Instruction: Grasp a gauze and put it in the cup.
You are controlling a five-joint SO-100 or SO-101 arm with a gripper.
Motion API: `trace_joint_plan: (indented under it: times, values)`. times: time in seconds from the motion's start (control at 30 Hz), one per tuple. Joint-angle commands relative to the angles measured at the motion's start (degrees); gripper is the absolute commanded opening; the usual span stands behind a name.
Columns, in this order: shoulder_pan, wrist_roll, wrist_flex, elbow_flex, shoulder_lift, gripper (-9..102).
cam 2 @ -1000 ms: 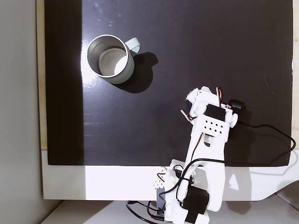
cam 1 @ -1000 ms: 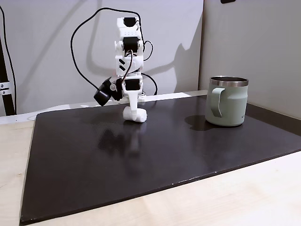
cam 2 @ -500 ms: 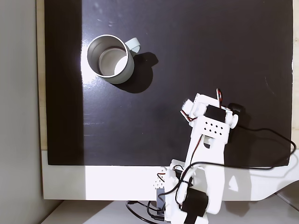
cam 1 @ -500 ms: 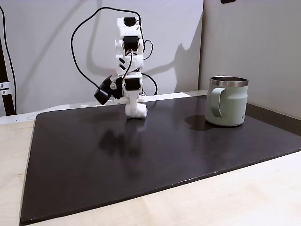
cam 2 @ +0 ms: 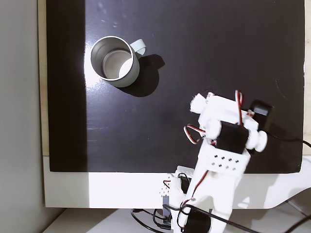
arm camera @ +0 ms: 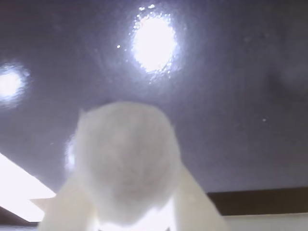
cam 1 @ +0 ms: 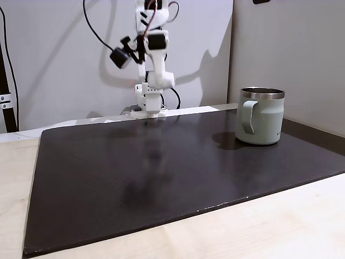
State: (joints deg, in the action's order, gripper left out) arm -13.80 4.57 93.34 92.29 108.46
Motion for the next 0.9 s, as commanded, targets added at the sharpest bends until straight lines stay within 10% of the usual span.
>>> trace_joint_plan:
  times: [0.0,0.87]
  values:
    - [1.3,0.4,2.4,-6.0,2.3,0]
    - [36.7,9.7,5.8,-62.1,-40.5,0]
